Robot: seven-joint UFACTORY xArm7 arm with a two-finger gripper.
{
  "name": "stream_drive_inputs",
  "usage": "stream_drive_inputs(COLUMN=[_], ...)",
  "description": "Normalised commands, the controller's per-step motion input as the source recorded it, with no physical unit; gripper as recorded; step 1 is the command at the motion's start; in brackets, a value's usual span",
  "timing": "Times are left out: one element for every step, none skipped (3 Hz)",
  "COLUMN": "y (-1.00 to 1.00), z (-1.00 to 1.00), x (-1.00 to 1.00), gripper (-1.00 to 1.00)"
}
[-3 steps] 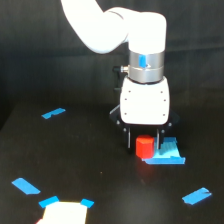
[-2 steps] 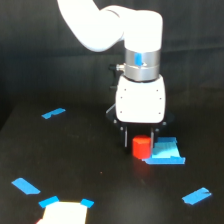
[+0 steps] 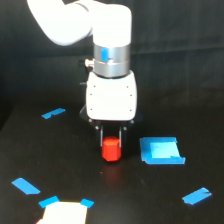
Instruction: Pick up the red object from the table
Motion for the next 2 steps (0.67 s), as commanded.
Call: stream_drive_inputs(y=[-0.03, -0.64], z=[1.00, 1.00], x=[0.40, 0.40], gripper=[-1.00, -1.00])
